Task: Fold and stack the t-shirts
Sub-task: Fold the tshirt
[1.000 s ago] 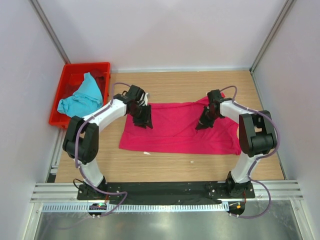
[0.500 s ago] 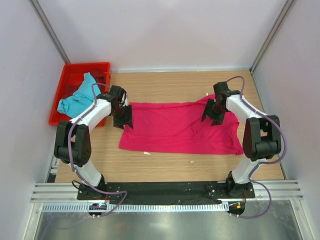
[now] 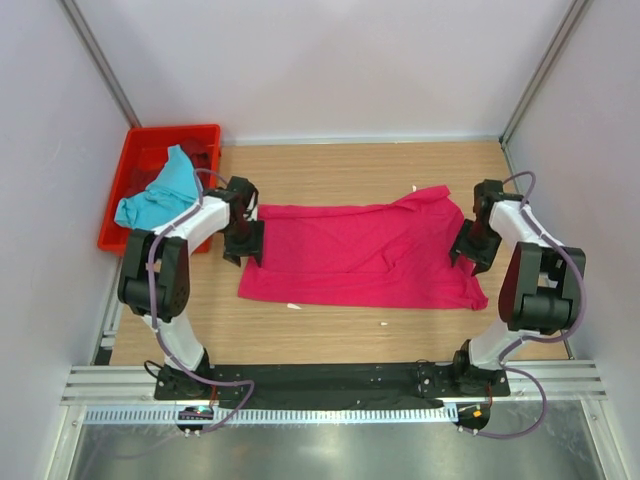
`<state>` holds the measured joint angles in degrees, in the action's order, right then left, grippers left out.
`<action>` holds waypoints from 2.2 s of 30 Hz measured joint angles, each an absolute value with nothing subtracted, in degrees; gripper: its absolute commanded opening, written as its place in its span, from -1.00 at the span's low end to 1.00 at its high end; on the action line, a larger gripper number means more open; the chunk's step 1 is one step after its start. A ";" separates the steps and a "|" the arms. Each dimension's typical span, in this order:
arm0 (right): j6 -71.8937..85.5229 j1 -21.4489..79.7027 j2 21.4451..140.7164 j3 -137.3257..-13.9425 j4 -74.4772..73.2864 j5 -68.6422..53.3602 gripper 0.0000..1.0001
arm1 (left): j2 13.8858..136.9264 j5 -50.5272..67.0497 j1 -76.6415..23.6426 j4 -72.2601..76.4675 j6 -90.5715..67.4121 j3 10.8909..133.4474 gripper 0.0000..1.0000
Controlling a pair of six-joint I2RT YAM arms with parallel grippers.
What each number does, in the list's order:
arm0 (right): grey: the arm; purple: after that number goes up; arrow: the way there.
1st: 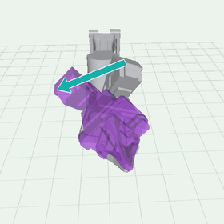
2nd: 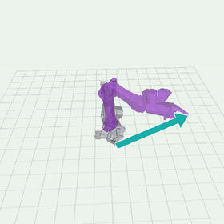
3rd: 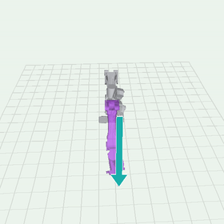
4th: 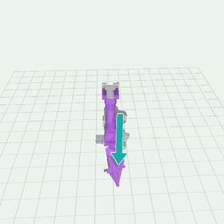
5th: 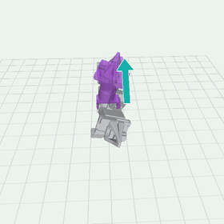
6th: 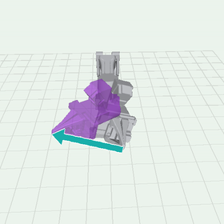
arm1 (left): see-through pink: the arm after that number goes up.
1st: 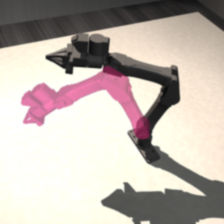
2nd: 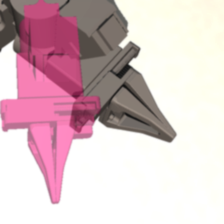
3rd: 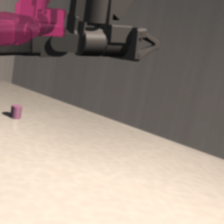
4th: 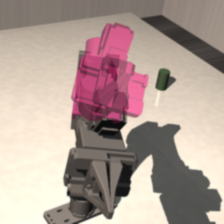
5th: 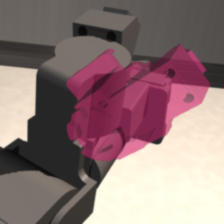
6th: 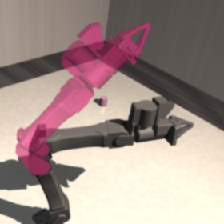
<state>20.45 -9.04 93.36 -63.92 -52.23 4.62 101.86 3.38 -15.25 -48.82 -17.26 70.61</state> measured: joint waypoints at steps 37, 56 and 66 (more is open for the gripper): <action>18.26 -5.48 104.01 -68.38 -47.35 4.56 -0.51 | 106.78 2.98 -15.38 -49.32 -17.63 72.23 -0.65; 21.58 -5.37 95.48 -67.70 -47.37 12.88 -0.97 | 106.76 0.34 -15.53 -49.25 -21.74 72.23 -1.00; 21.63 -5.37 94.96 -67.40 -47.48 13.39 -0.97 | 105.84 -1.43 -15.64 -49.63 -22.50 72.79 -1.00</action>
<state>21.63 -5.37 94.96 -67.40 -47.48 13.39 105.84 -1.43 -15.64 -49.63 -22.50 72.79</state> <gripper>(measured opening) 0.026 0.004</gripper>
